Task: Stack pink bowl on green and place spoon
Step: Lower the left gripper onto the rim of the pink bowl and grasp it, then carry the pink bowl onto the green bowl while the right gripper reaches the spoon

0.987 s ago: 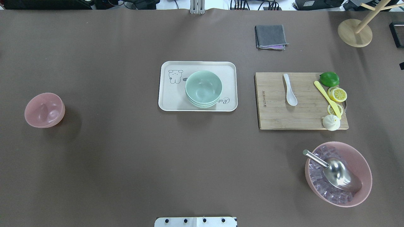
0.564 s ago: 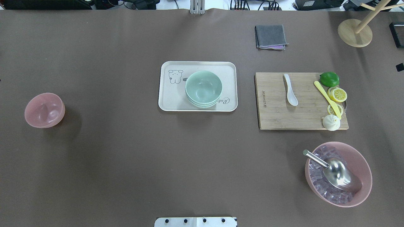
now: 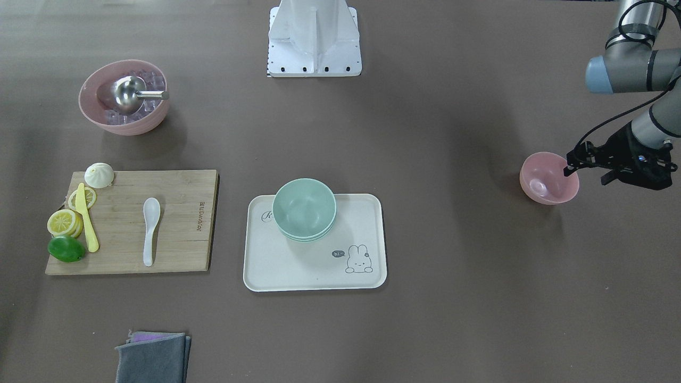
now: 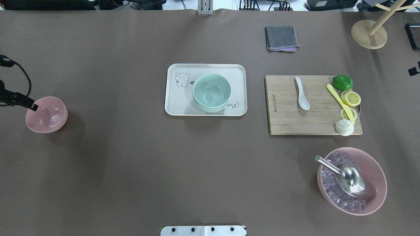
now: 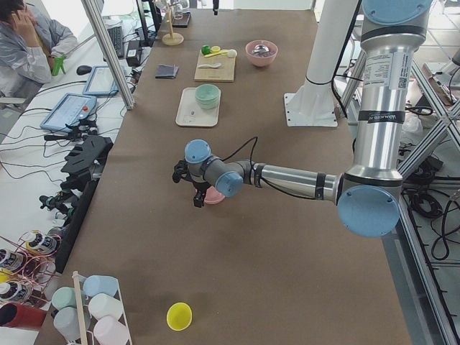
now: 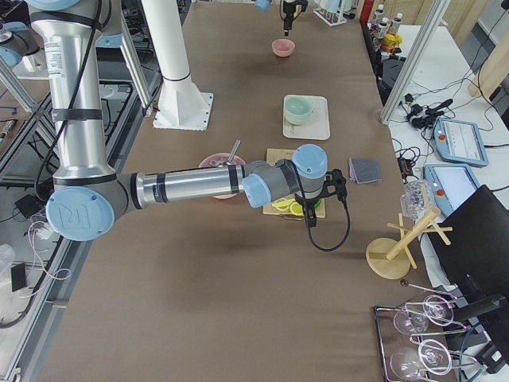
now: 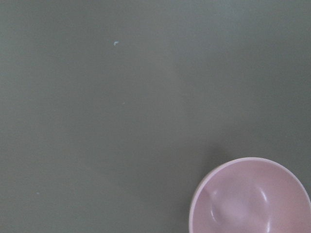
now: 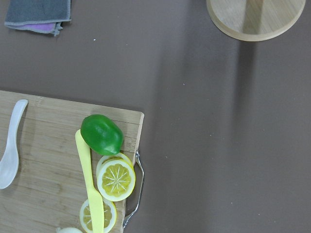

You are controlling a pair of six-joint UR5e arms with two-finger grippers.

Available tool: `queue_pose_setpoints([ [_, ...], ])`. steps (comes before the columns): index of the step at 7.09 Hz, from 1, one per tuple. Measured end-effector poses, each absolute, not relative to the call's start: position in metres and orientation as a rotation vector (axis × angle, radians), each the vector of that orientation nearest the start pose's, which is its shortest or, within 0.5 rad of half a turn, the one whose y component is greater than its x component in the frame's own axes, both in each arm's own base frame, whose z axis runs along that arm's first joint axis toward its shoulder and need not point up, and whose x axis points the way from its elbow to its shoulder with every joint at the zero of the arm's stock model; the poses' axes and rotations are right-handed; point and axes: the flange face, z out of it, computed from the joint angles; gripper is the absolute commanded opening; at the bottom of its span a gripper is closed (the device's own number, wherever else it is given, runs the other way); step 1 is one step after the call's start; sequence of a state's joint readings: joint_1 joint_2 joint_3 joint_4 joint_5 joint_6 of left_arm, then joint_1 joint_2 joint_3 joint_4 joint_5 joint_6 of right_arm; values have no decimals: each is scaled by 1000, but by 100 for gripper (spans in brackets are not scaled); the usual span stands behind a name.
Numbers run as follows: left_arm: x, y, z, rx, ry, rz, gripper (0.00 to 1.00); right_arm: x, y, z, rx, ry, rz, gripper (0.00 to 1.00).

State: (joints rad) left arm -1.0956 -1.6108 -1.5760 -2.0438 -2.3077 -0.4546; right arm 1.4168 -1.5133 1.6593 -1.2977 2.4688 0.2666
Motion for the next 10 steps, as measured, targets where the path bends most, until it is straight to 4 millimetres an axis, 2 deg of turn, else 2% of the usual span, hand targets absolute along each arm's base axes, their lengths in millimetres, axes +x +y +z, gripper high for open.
queue_pose_setpoints([
  [1,189,-502,597,96,856,208,26,-27,-533,544,196,-946,-78,100],
  [2,191,-503,607,77,848,201,9,-29,-535,542,196,-946,-77,100],
  [3,193,-504,611,66,847,197,0,-29,-536,540,198,-947,-79,100],
  [4,197,-506,608,65,853,201,0,-30,-536,537,203,-948,-81,100],
  [6,206,-520,587,89,876,219,0,-32,-540,529,209,-953,-79,100],
  [7,218,-536,560,95,908,227,0,-39,-546,519,202,-960,-59,100],
  [8,236,-564,508,77,950,213,0,-55,-553,502,182,-974,-26,100],
  [9,255,-593,438,46,984,163,0,-83,-559,479,151,-988,7,100],
  [10,277,-609,364,14,1015,96,0,-117,-564,458,120,-992,35,99],
])
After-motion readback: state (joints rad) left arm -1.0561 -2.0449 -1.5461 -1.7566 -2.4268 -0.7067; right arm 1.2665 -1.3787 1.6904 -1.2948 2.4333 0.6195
